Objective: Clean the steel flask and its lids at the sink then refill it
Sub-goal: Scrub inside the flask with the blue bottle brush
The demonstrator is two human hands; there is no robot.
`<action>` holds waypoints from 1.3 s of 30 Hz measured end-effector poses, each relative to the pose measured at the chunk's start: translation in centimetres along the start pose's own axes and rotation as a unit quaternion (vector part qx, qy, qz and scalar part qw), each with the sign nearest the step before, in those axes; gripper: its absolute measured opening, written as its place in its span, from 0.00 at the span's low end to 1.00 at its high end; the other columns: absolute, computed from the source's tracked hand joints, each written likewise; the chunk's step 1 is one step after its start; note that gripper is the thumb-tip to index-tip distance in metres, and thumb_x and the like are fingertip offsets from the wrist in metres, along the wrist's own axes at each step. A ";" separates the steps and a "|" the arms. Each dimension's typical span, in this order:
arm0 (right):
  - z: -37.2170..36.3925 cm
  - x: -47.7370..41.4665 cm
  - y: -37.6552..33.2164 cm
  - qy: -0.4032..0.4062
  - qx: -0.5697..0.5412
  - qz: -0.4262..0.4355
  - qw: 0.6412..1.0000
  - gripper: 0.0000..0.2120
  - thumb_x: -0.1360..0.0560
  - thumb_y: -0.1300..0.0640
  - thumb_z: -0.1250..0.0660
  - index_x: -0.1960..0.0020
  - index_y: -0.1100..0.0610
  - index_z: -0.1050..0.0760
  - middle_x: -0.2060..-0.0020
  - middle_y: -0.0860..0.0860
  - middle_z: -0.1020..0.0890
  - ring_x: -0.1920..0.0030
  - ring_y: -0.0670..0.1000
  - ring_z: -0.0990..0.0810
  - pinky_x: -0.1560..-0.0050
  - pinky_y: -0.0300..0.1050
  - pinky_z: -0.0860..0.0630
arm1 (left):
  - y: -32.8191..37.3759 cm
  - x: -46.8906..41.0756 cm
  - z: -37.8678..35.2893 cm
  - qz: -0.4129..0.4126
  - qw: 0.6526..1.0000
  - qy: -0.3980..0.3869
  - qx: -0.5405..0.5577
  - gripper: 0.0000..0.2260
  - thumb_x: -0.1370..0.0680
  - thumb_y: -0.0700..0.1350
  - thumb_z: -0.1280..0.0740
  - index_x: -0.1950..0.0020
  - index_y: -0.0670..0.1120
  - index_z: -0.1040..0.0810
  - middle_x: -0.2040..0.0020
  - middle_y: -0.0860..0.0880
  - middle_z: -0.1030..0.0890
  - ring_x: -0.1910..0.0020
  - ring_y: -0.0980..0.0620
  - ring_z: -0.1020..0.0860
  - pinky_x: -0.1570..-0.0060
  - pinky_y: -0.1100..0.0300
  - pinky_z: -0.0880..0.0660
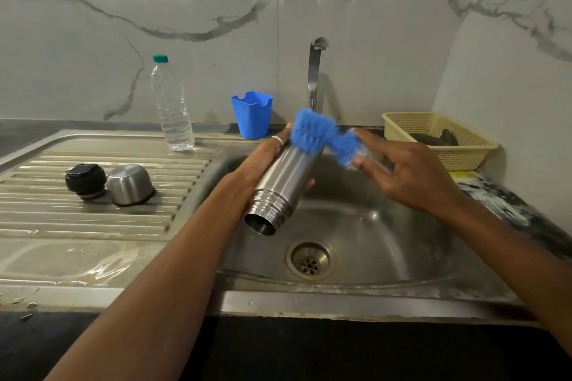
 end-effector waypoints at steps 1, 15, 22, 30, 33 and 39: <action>0.1 0.0 0.9 0.008 0.015 -0.035 0.999 0.24 0.19 0.46 0.33 0.24 0.49 0.29 0.58 0.56 0.15 0.70 0.47 0.26 0.64 0.40 0.30 | -0.2 0.1 -0.2 0.011 0.999 -0.027 0.019 0.29 0.27 0.61 0.27 0.37 0.39 0.24 0.53 0.40 0.18 0.59 0.42 0.17 0.49 0.44 0.18; 0.0 -0.5 -1.1 -0.011 0.006 -0.001 1.000 0.25 0.19 0.44 0.36 0.24 0.48 0.30 0.56 0.51 0.14 0.67 0.44 0.31 0.63 0.41 0.32 | 0.4 -0.2 0.3 -0.050 0.998 -0.003 -0.034 0.18 0.15 0.54 0.42 0.47 0.40 0.22 0.53 0.40 0.19 0.60 0.48 0.16 0.59 0.55 0.18; 0.0 0.2 -3.1 -0.038 -0.074 0.133 0.988 0.25 0.20 0.43 0.33 0.26 0.49 0.27 0.48 0.47 0.14 0.66 0.41 0.23 0.61 0.38 0.25 | 0.4 -0.2 0.3 -0.087 0.995 0.009 -0.049 0.08 0.16 0.47 0.38 0.52 0.47 0.25 0.60 0.52 0.19 0.68 0.59 0.18 0.70 0.68 0.23; -0.1 0.2 0.5 -0.009 0.008 -0.064 0.998 0.24 0.19 0.45 0.33 0.25 0.49 0.28 0.56 0.56 0.14 0.64 0.47 0.22 0.60 0.43 0.28 | -0.2 -0.8 0.3 0.004 1.000 0.010 -0.025 0.23 0.18 0.57 0.36 0.36 0.38 0.24 0.51 0.36 0.17 0.56 0.39 0.16 0.52 0.45 0.18; -0.3 0.2 -1.3 -0.031 -0.078 0.062 0.995 0.24 0.20 0.44 0.33 0.26 0.50 0.26 0.49 0.52 0.13 0.62 0.35 0.21 0.59 0.29 0.28 | -0.2 -0.9 0.8 -0.003 0.999 0.032 -0.028 0.15 0.16 0.49 0.38 0.41 0.39 0.22 0.57 0.42 0.17 0.67 0.49 0.16 0.63 0.58 0.18; -0.5 -0.1 -0.9 -0.032 -0.052 0.029 0.998 0.24 0.20 0.44 0.33 0.25 0.49 0.28 0.54 0.51 0.13 0.70 0.43 0.30 0.66 0.38 0.34 | 0.2 -0.7 0.9 -0.015 0.998 0.048 -0.040 0.18 0.16 0.53 0.40 0.44 0.38 0.22 0.51 0.40 0.19 0.61 0.48 0.15 0.55 0.53 0.18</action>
Point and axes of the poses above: each hand's wrist, its own x-axis away from the middle knuckle, its own z-axis out of the back of the hand, y = z × x, the point moved 3 cm from there along -x, towards the middle knuckle
